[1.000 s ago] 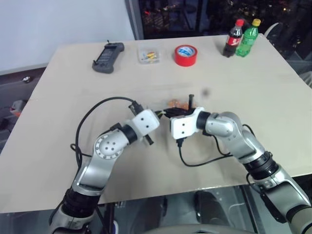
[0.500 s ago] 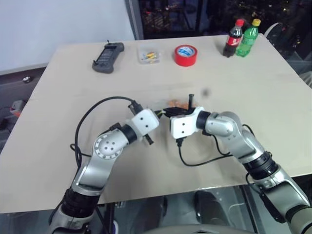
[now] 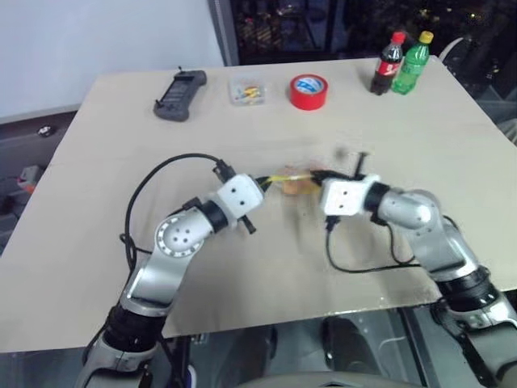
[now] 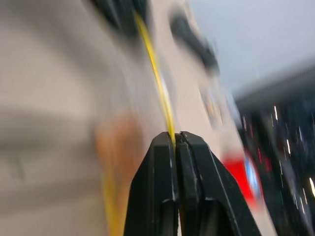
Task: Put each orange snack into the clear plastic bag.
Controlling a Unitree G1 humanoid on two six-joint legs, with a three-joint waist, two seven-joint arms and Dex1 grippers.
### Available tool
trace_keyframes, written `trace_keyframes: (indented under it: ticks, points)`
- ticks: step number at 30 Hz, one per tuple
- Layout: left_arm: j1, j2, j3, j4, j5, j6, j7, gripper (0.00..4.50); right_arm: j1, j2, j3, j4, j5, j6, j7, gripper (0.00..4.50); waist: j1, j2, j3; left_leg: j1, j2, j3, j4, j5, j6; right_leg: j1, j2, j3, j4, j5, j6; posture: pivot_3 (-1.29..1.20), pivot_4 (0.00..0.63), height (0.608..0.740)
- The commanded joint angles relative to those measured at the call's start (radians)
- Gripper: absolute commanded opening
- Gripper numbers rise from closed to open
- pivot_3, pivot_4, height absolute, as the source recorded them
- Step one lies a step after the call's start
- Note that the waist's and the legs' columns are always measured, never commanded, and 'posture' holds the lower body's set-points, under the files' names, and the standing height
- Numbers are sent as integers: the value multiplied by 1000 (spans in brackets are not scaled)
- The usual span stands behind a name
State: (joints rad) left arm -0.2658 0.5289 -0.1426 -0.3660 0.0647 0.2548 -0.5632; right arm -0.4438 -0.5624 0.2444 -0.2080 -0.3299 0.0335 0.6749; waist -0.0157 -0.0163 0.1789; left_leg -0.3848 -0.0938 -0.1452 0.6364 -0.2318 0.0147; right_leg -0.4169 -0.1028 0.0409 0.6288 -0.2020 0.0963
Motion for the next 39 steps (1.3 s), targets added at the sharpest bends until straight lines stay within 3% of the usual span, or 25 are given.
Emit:
trace_keyframes:
  ticks: [1, 7, 12, 19, 22, 28, 33, 39]
  points:
    - [-20, 22, 99, 54, -11, -5, 31, 0, 38, -80, -152, -1, 3, 50, -45, 74, 2, 0, 0, 0, 0, 0, 0, 0, 0, 0, 0, 0, 0, 0, 0, 0, 150, 740]
    - [-61, 28, 118, 125, -27, -41, 19, 0, 40, -145, -205, 45, -12, 58, -94, 74, 1, 0, 0, 0, -1, 2, 0, 0, 0, 0, 0, 0, -1, 0, 0, 0, 150, 740]
    - [-184, -2, 109, 231, -33, -70, 18, 0, -61, -130, -191, 119, -11, 32, -121, 74, 1, 0, 0, -1, 0, 3, 0, 1, -1, 0, 0, 0, -1, 0, 0, 0, 150, 740]
    - [-256, -6, 111, 297, -44, -91, -1, 0, -66, -72, -208, -56, 228, 183, 45, 74, 0, 0, 0, -2, 0, 1, 0, 1, -1, -1, 0, 0, -2, 0, 0, 0, 150, 740]
    - [-250, -10, 107, 302, -41, -98, -1, 0, -44, -34, -194, -159, 292, 287, 56, 886, 1, 0, 0, -7, -1, -1, 1, 0, 0, -5, -1, 0, -3, 0, 0, 0, 150, 740]
    - [-225, 0, 89, 274, -25, -96, -14, 0, -8, 19, -142, -266, 293, 359, 18, 3894, 2, 0, 0, -13, -2, -1, 3, 0, 0, -11, -2, 0, -1, 1, 0, 0, 150, 740]
    - [-202, -2, 55, 227, -2, -113, -23, 0, -75, 100, -37, -289, 271, 421, -10, 3894, -3, 0, 0, -13, -2, 0, 3, 0, 0, -13, -1, 1, 2, 1, 0, 0, 150, 740]
    - [-166, -2, 37, 149, 10, -97, -19, 0, -195, 240, 83, -169, 218, 473, -73, 3894, -2, 0, 0, -13, -2, 0, 5, 0, 0, -14, -1, 1, 5, 1, 0, 0, 150, 740]
